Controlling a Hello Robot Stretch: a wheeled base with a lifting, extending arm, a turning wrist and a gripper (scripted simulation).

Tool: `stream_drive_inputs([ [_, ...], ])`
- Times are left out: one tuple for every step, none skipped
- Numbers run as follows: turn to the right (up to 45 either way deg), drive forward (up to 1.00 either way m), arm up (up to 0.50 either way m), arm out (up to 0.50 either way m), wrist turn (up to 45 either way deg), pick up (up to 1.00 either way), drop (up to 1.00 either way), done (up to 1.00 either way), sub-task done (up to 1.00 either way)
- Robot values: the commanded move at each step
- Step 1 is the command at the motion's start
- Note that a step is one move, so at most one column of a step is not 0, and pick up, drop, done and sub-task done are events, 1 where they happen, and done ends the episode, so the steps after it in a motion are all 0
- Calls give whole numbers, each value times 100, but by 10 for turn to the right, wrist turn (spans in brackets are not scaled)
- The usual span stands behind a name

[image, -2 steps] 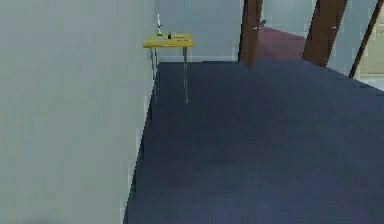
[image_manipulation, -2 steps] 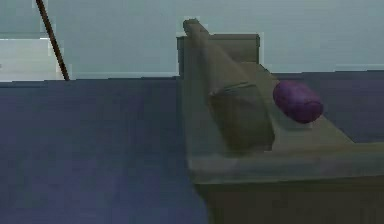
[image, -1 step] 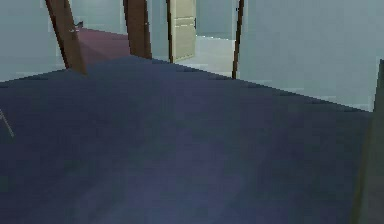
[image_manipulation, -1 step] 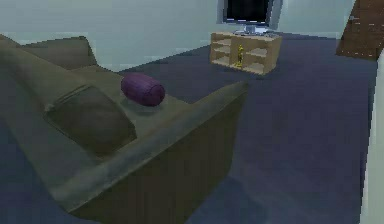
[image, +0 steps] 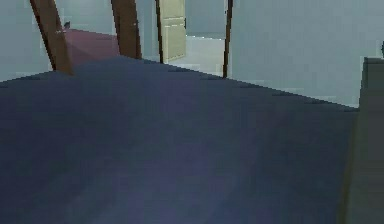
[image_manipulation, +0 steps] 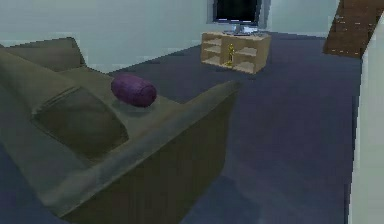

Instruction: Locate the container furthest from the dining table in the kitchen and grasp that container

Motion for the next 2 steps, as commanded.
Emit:
stream_drive_inputs([
  [-300, 0, 0, 0, 0, 0, 0, 0, 0],
  [0, 45, 0, 0, 0, 0, 0, 0, 0],
])
